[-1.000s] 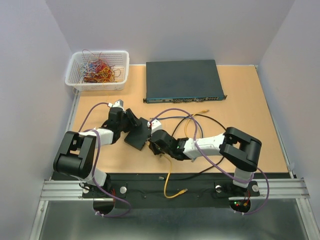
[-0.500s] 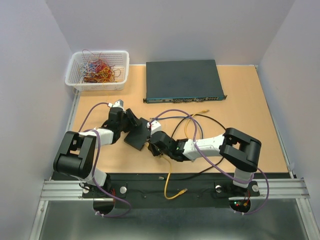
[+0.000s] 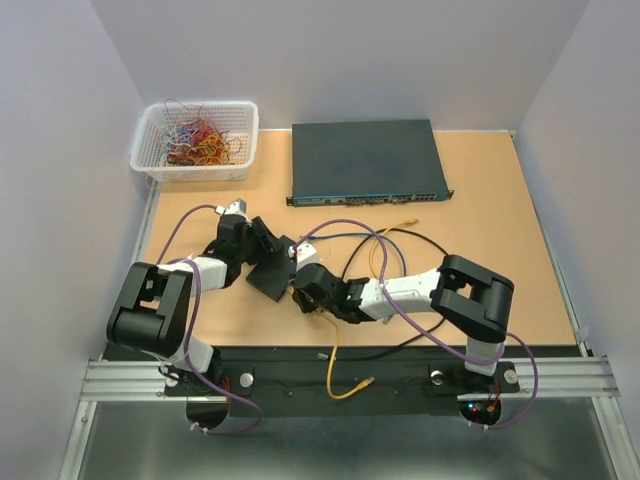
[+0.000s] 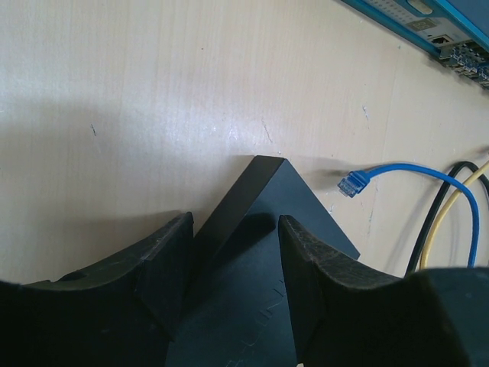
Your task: Insert the plug into the switch port
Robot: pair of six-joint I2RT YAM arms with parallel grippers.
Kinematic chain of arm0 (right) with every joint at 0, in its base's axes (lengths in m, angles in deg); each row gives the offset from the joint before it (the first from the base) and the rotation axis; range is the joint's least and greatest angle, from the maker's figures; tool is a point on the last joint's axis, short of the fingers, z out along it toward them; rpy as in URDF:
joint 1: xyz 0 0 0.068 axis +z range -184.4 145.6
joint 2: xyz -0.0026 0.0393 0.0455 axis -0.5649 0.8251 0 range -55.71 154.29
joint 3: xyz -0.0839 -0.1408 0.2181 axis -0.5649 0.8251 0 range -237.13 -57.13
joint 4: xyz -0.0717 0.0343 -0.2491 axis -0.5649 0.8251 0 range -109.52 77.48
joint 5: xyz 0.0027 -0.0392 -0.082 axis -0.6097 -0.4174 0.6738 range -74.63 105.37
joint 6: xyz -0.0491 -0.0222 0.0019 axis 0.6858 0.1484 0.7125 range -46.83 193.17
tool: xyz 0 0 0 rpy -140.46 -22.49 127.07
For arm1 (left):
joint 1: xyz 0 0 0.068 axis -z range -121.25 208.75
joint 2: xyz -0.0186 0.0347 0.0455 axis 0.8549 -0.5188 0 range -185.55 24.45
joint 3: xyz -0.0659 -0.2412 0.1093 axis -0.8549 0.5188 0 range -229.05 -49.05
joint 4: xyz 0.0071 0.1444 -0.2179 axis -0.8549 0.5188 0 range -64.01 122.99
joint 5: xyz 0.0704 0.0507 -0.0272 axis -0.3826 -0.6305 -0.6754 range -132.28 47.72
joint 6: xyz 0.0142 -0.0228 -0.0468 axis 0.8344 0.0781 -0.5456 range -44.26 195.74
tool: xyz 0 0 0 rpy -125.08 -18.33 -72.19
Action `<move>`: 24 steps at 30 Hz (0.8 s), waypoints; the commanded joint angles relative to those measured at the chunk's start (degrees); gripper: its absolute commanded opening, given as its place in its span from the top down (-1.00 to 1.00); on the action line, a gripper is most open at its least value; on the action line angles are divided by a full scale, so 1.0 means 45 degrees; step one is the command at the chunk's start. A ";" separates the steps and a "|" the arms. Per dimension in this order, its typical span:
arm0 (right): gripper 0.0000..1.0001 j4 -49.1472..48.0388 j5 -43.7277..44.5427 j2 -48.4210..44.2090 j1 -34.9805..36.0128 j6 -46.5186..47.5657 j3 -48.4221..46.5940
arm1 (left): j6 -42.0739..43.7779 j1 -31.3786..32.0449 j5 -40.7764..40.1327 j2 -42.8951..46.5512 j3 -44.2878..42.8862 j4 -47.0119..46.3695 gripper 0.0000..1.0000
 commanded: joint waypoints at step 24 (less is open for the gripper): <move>0.99 -0.1998 0.2581 0.0424 0.0096 -0.0976 -0.0102 | -0.1349 0.0210 0.1090 0.1546 0.2579 0.0338 -0.19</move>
